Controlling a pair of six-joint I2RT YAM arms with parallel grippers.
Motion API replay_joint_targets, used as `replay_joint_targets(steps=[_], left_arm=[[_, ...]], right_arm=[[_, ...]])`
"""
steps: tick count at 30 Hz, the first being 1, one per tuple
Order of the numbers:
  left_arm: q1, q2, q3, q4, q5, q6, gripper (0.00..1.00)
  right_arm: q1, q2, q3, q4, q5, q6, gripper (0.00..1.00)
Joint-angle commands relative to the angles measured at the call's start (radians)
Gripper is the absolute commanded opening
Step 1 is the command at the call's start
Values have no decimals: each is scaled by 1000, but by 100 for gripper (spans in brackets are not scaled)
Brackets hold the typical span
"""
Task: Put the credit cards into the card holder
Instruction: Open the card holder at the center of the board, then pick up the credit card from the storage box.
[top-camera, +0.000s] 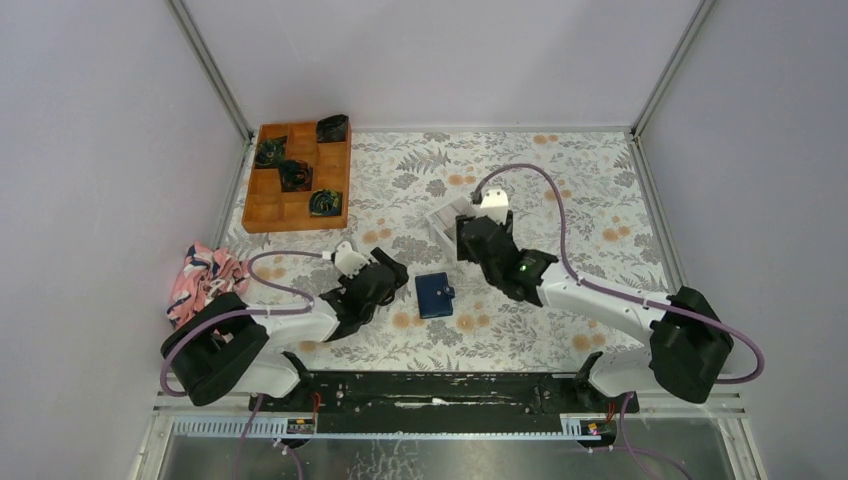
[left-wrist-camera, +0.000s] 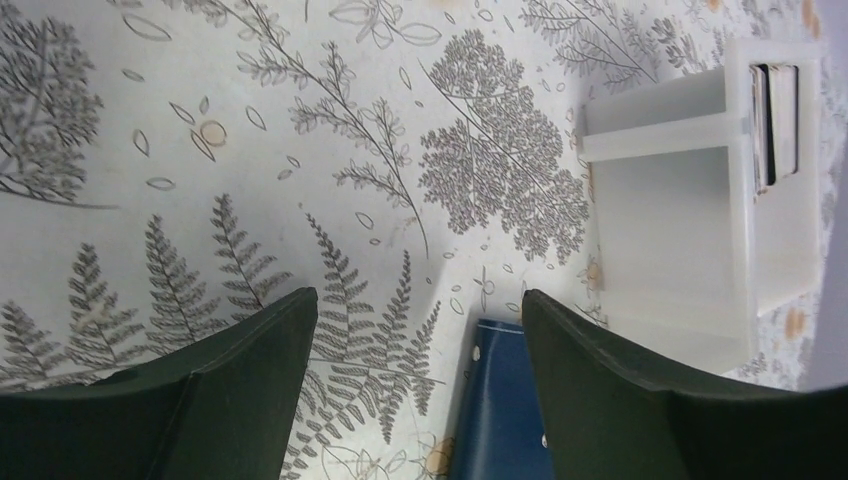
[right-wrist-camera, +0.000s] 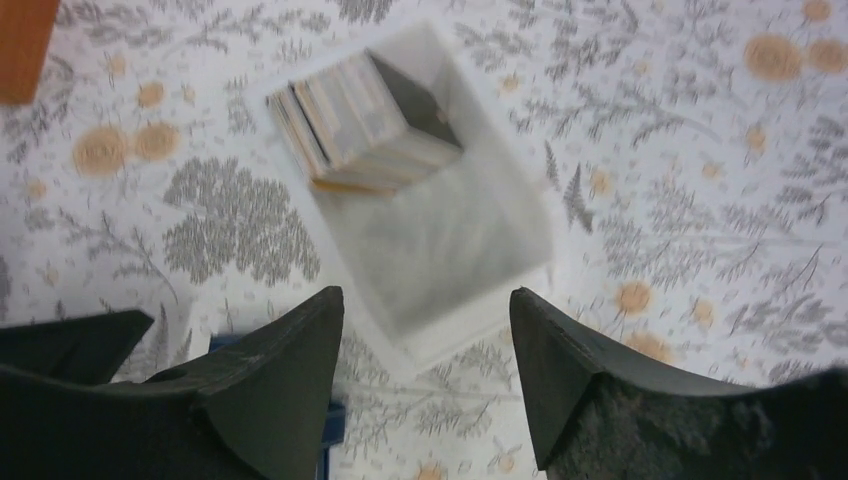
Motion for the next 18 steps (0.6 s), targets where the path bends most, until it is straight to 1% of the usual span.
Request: replay_joint_targets(steps=[1, 6, 10, 13, 16, 18], left_arm=[[49, 14, 34, -131, 35, 92, 83], [119, 44, 96, -77, 120, 126, 82], [147, 98, 172, -60, 156, 153, 74], [163, 145, 233, -61, 193, 189, 70], [169, 186, 284, -63, 225, 219, 62], [174, 209, 309, -64, 244, 233, 60]], right_arm=[[-114, 45, 122, 73, -178, -174, 70], [-217, 150, 230, 70, -369, -215, 69], [-293, 230, 290, 85, -525, -196, 67], [-333, 293, 321, 98, -610, -180, 67], [-365, 347, 338, 123, -677, -161, 66], [-390, 378, 351, 133, -720, -152, 66]])
